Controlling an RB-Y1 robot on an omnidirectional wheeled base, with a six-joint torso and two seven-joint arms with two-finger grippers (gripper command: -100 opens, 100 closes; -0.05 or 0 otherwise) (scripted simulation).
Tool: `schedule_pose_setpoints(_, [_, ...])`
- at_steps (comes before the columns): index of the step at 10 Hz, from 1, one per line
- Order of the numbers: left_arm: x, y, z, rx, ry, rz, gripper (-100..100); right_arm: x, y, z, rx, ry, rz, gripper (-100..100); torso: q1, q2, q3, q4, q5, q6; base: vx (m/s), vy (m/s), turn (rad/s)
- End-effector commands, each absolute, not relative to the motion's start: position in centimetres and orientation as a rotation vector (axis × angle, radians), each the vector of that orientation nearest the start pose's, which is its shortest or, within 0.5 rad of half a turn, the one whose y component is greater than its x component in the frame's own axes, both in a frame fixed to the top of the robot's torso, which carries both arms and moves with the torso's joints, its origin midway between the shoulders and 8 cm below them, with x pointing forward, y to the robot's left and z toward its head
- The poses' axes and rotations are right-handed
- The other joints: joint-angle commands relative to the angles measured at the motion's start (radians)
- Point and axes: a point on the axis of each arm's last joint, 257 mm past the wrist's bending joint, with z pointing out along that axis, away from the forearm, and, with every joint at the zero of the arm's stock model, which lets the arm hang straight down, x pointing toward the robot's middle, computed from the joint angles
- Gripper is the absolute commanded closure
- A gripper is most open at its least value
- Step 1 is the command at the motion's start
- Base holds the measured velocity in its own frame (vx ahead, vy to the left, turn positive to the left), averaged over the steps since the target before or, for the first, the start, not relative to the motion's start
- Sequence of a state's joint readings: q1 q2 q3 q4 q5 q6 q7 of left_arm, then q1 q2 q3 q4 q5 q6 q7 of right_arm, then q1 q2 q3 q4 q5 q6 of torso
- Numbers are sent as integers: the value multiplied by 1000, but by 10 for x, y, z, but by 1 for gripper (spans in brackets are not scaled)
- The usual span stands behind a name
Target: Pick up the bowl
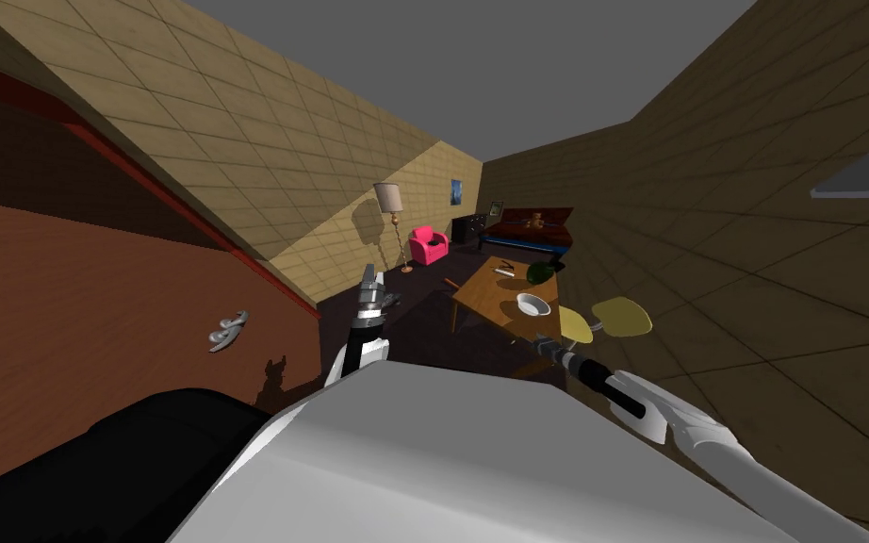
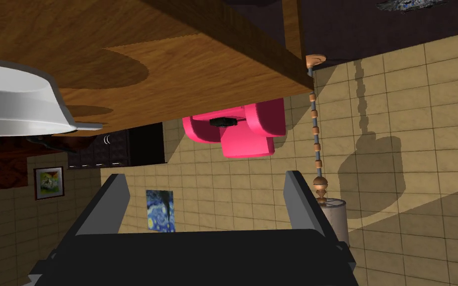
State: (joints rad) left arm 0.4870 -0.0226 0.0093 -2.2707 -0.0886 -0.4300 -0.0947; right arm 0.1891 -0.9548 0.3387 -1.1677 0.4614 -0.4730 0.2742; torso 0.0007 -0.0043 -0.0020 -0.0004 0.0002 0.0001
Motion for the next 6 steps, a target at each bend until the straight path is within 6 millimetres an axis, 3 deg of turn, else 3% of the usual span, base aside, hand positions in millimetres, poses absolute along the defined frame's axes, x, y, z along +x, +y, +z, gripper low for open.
schedule_pose_setpoints(1, [359, 277, 11, -635, 713, -1136, 0, 360, -465, -411, -275, 2183, 184, -100, 0, 0, 0, 0, 0, 0, 73, 24, 82])
schedule_pose_setpoints(2, [359, 277, 11, -635, 713, -1136, 0, 360, -465, -411, -275, 2183, 184, -100, -1, 0, 0, 0, 0, 1, 33, 8, -25])
schedule_pose_setpoints(5, [359, 277, 11, -635, 713, -1136, 0, 336, -512, -427, -314, 2277, 57, -100, 0, -1, -1, 0, 0, 1, 87, 34, 144])
schedule_pose_setpoints(6, [359, 277, 11, -635, 713, -1136, 0, 332, -519, -430, -305, 2288, 44, -100, 1, -2, -1, -1, 0, 0, 88, 30, 79])
